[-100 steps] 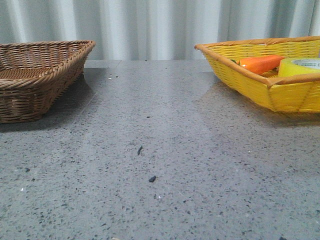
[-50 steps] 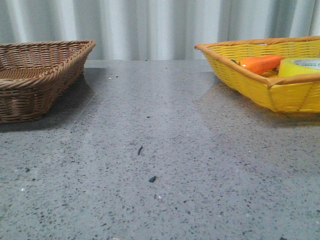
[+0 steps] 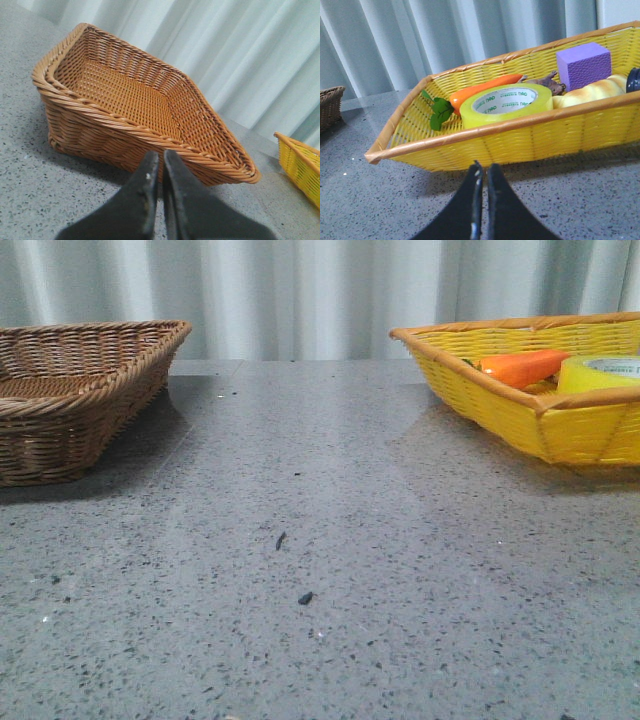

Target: Transfer tape with both arms

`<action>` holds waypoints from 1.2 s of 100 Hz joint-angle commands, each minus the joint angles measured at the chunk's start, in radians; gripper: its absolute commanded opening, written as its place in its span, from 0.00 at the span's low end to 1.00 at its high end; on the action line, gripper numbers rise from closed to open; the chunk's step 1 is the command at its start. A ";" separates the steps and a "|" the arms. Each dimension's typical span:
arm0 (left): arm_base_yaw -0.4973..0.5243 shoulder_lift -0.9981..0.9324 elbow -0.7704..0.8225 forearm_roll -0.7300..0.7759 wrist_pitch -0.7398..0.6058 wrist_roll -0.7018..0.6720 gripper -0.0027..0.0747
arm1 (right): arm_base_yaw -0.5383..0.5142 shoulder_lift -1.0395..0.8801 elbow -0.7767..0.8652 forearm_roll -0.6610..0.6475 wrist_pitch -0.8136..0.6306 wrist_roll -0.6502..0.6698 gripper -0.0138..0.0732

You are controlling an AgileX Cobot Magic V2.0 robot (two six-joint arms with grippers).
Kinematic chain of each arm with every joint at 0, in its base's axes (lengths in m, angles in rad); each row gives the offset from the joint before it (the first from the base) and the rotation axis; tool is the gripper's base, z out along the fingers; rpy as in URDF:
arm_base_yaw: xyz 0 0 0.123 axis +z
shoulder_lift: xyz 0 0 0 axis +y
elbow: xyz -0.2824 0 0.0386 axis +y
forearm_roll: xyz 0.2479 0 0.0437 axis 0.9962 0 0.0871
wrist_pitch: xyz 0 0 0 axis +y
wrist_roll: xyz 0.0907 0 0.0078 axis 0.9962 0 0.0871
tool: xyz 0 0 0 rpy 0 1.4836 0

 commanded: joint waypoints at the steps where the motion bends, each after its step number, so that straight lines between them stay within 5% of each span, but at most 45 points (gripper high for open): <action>1: 0.001 -0.028 0.008 -0.013 -0.055 -0.007 0.01 | -0.008 -0.017 0.023 0.003 -0.083 0.001 0.08; 53: 0.001 -0.028 0.008 -0.041 -0.063 -0.007 0.01 | -0.008 -0.017 0.023 0.021 -0.095 0.001 0.08; 74: 0.001 -0.028 -0.021 -0.100 -0.081 -0.007 0.01 | -0.008 -0.017 0.010 0.346 -0.161 0.001 0.08; 97: 0.001 0.092 -0.258 0.193 0.038 -0.006 0.01 | -0.008 0.047 -0.257 0.246 0.086 -0.101 0.10; 107: 0.001 0.235 -0.414 0.304 0.165 -0.006 0.12 | -0.008 0.168 -0.423 0.173 0.161 -0.106 0.16; 120: -0.004 0.459 -0.616 0.335 0.292 -0.006 0.46 | -0.008 0.389 -0.641 0.173 0.303 -0.106 0.36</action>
